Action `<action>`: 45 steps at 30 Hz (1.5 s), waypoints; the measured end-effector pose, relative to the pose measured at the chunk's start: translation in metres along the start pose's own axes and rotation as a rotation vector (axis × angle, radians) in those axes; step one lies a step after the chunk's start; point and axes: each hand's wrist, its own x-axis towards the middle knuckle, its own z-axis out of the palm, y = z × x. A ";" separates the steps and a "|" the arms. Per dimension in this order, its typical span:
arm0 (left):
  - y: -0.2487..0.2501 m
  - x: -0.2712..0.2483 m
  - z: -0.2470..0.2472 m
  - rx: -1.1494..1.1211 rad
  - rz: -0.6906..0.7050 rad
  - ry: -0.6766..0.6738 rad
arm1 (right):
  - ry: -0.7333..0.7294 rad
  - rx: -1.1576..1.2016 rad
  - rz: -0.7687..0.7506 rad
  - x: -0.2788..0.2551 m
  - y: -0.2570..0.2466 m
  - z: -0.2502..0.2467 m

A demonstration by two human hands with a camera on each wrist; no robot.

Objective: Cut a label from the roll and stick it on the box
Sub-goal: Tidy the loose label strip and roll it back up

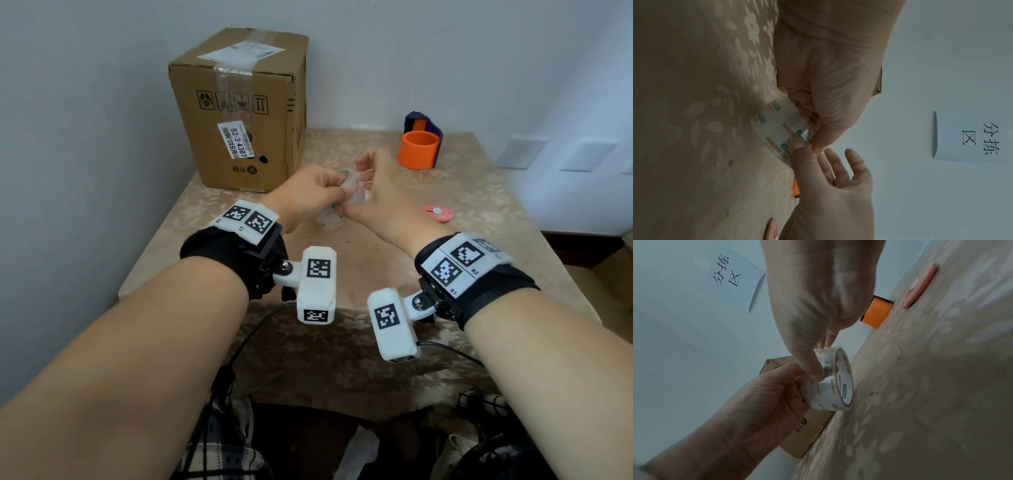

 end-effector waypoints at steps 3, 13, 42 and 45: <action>0.001 0.000 0.000 -0.008 0.004 0.000 | 0.014 0.023 -0.014 0.001 0.003 0.002; 0.001 -0.003 0.001 -0.005 0.001 0.023 | -0.021 -0.046 -0.027 0.002 0.004 0.001; 0.011 -0.012 -0.001 0.400 0.025 -0.067 | 0.028 -0.540 -0.059 0.001 0.002 -0.015; 0.008 -0.009 -0.002 0.412 0.019 -0.056 | 0.010 -0.551 -0.059 0.001 0.000 -0.016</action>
